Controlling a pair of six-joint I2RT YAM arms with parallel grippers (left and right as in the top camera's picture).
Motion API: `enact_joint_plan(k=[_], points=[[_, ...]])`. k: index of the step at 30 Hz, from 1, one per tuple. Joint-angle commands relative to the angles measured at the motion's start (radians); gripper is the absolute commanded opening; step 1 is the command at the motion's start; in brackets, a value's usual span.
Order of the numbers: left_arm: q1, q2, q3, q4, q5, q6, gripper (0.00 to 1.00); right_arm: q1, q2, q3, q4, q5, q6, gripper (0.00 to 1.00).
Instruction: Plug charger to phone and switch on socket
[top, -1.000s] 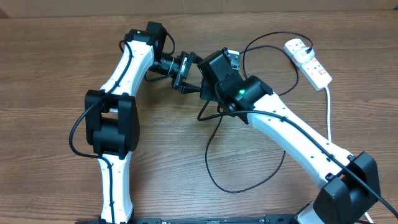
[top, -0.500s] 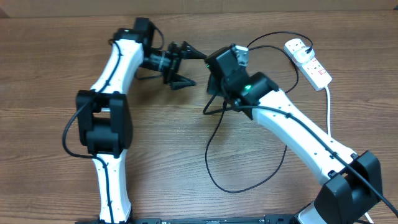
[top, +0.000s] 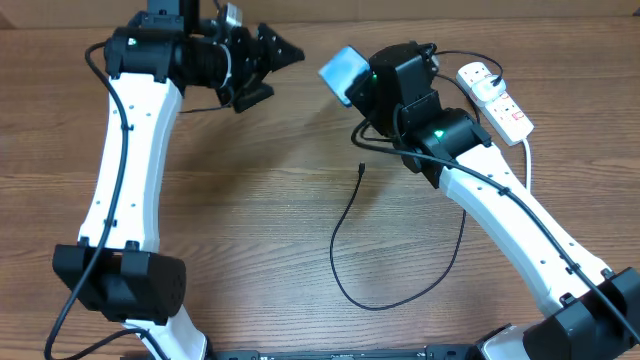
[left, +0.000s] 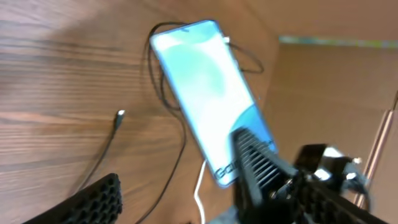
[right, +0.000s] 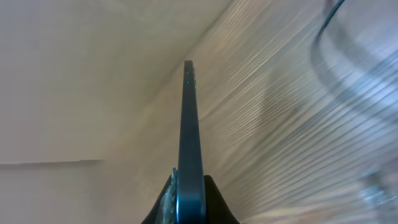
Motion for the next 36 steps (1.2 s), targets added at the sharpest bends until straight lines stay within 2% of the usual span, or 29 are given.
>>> enact_joint_plan(k=[1,10,17,22,25,29,36], points=[[-0.027,0.029,-0.004,0.029,-0.091,-0.252,0.75,-0.004,-0.035,0.032,0.054,-0.175,0.311,0.04],[-0.029,0.029,-0.004,0.075,-0.137,-0.524,0.74,-0.003,-0.035,0.032,0.092,-0.252,0.599,0.04],[-0.029,0.029,-0.004,0.078,-0.135,-0.607,0.66,-0.003,-0.035,0.032,0.195,-0.325,0.61,0.04],[-0.029,0.029,-0.004,0.079,-0.135,-0.696,0.65,-0.003,-0.035,0.032,0.197,-0.352,0.709,0.04],[-0.029,0.029,-0.004,0.079,-0.135,-0.702,0.63,-0.003,-0.035,0.032,0.197,-0.362,0.709,0.04],[-0.029,0.029,-0.004,0.079,-0.131,-0.711,0.55,-0.003,-0.035,0.032,0.195,-0.362,0.735,0.04],[-0.029,0.029,-0.004,0.079,-0.126,-0.736,0.52,-0.003,-0.035,0.031,0.193,-0.384,0.839,0.07]])
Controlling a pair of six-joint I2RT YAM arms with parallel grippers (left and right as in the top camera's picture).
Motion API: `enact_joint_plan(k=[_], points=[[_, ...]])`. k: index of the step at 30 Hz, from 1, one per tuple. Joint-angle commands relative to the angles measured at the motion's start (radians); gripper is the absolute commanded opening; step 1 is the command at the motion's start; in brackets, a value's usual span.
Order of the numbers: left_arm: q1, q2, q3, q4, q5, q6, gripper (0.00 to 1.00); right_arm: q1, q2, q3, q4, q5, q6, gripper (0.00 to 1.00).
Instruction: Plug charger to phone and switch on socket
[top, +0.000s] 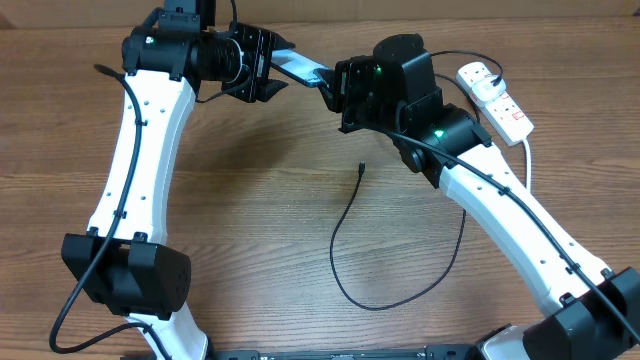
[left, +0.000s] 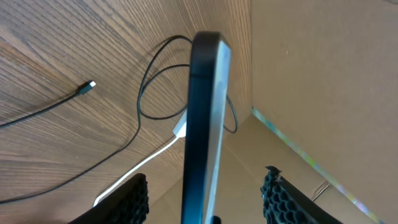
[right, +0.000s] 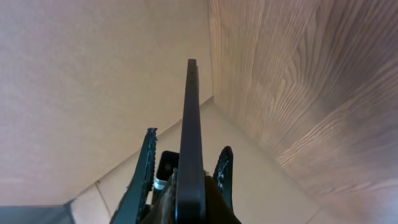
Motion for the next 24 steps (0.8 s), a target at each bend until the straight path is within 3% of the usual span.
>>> enact_joint_plan(k=[1,11,24], points=[[0.002,0.003,0.0,0.001,0.004,-0.022,0.5,-0.002,-0.035,0.031,0.017,-0.015,0.059,0.07],[0.002,0.003,0.0,0.019,0.021,-0.041,0.41,-0.001,-0.035,0.031,0.01,-0.045,0.059,0.06],[0.002,0.003,0.0,0.019,0.021,-0.047,0.4,-0.001,-0.035,0.031,0.011,-0.071,0.06,0.07]])
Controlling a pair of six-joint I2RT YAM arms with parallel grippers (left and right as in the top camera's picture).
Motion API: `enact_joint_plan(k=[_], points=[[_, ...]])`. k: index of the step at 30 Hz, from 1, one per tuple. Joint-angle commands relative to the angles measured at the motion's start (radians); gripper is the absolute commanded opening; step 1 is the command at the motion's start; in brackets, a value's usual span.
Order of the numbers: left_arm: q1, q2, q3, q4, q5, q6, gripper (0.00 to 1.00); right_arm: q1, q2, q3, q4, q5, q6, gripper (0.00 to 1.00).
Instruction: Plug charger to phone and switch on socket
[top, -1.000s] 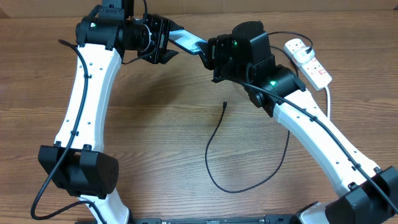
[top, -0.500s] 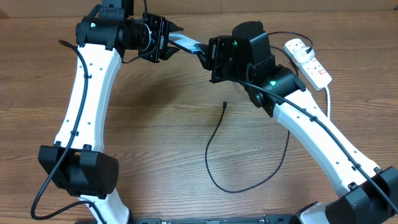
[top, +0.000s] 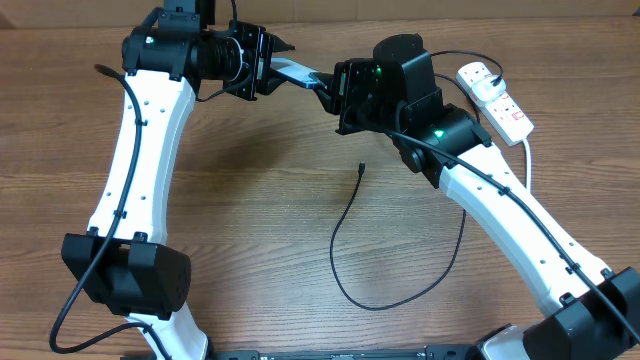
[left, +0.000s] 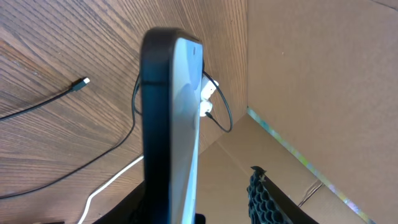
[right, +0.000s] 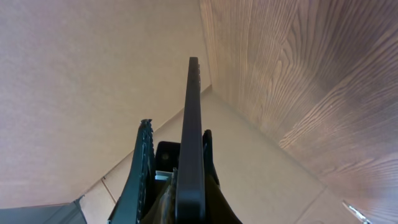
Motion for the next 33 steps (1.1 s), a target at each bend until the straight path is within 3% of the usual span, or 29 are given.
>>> enact_joint_plan(k=[1,12,17,20,23,24,27,33], points=[[0.002,0.003,0.0,0.003,0.012,-0.017,0.4,-0.001,-0.035,0.031,0.013,-0.019,0.007,0.07],[0.002,0.003,0.0,0.003,0.013,-0.017,0.24,-0.001,-0.035,0.031,0.016,-0.042,0.006,0.07],[0.002,0.003,0.0,0.003,0.032,-0.017,0.04,-0.001,-0.035,0.031,0.018,-0.057,0.006,0.11],[0.002,0.003,0.0,0.003,0.039,-0.017,0.04,-0.001,-0.035,0.031,0.017,-0.069,0.006,0.13],[0.002,0.003,0.0,0.003,0.038,-0.016,0.04,-0.001,-0.035,0.031,0.016,-0.071,0.002,0.27],[0.002,0.003,0.0,0.003,0.038,-0.009,0.04,-0.001,-0.035,0.031,0.016,-0.071,-0.015,0.45],[0.007,0.003,0.0,0.003,0.027,0.028,0.04,-0.001,-0.035,0.03,0.016,-0.069,-0.092,0.67],[0.036,0.003,0.0,-0.009,-0.044,0.229,0.04,-0.02,-0.035,0.03,-0.094,-0.065,-0.273,0.83]])
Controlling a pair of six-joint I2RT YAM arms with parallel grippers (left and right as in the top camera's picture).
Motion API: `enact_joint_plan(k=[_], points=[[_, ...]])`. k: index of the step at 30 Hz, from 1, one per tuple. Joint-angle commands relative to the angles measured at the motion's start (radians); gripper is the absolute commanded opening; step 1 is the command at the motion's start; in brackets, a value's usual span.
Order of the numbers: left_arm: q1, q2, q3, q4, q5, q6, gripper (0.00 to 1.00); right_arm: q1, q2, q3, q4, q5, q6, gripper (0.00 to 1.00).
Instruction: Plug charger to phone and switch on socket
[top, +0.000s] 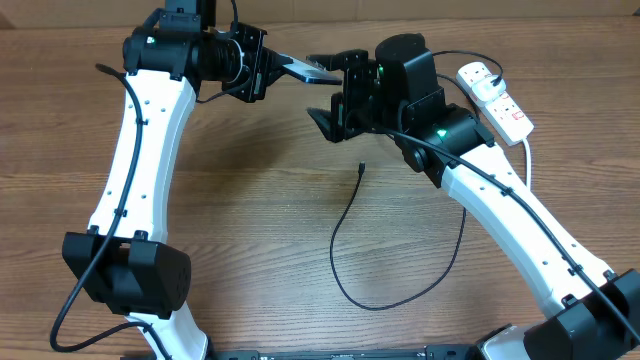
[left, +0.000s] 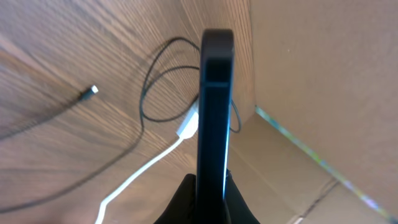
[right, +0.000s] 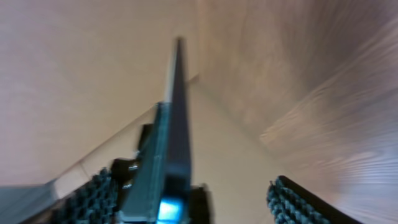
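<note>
The phone (top: 300, 68) hangs in the air over the back of the table, and my left gripper (top: 272, 66) is shut on its left end. It shows edge-on in the left wrist view (left: 215, 106), clamped in that gripper (left: 211, 199). My right gripper (top: 330, 88) is open, its fingers spread wide at the phone's right end. In the right wrist view the phone (right: 177, 118) stands off-centre between those fingers (right: 298, 199). The black charger cable (top: 345, 225) lies on the table with its plug tip (top: 361, 168) below the right gripper. The white socket strip (top: 495, 98) lies at the back right.
A white lead (left: 149, 165) and black cable loops run from the socket strip along the back. A cardboard wall (left: 311, 74) stands behind the wooden table (top: 250, 250). Both arms reach in over the back half.
My right gripper has opened and let go of the phone. My left gripper, then still partly open round the phone's other end, is now shut on it. The phone stays in about the same place.
First my right gripper held the phone up alone, with the open left gripper apart from it. Then the left gripper stood open round the phone's free end and had narrowed a moment later. Now the left holds it and the right is open.
</note>
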Motion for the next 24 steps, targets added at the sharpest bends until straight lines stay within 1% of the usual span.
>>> enact_joint_plan(k=[1,3,7,8,10,12,13,14,15,16,18,19,21,24], points=[[0.035,0.0,0.004,-0.003,-0.055,0.187,0.04,-0.018,-0.031,0.027,-0.072,0.003,-0.154,0.84],[0.05,0.0,0.004,-0.011,-0.092,0.252,0.04,-0.032,-0.031,0.027,-0.147,0.028,-0.211,0.87],[0.085,0.0,0.003,-0.019,-0.153,0.441,0.04,-0.055,-0.031,0.027,-0.268,0.095,-0.332,0.88],[0.098,0.002,0.002,-0.019,-0.159,0.537,0.04,-0.06,-0.031,0.026,-0.312,0.143,-0.403,0.9],[0.108,0.005,0.002,-0.019,-0.167,0.648,0.04,-0.061,-0.031,0.026,-0.355,0.19,-0.487,0.93],[0.114,0.009,0.002,-0.026,-0.166,0.778,0.04,-0.061,-0.029,0.026,-0.388,0.237,-0.606,0.96],[0.114,0.013,0.002,-0.037,-0.166,0.835,0.04,-0.061,-0.028,0.026,-0.406,0.254,-0.686,1.0],[0.114,0.017,0.002,-0.049,-0.162,0.887,0.04,-0.061,-0.026,0.026,-0.424,0.263,-0.766,1.0],[0.114,0.026,0.002,-0.058,-0.135,0.958,0.04,-0.06,-0.023,0.026,-0.444,0.265,-0.863,1.0],[0.114,0.034,0.001,-0.065,-0.076,1.046,0.04,-0.058,-0.018,0.026,-0.462,0.266,-0.938,1.0],[0.114,0.064,0.001,-0.082,0.075,1.183,0.04,-0.048,-0.001,0.023,-0.475,0.27,-1.055,1.0],[0.114,0.083,0.001,-0.098,0.148,1.229,0.04,-0.041,0.013,0.02,-0.475,0.269,-1.103,1.0],[0.115,0.125,0.001,-0.13,0.233,1.259,0.04,-0.028,0.045,0.019,-0.48,0.269,-1.16,1.0],[0.115,0.193,0.001,-0.163,0.293,1.263,0.04,-0.013,0.095,0.019,-0.49,0.269,-1.165,1.0]])
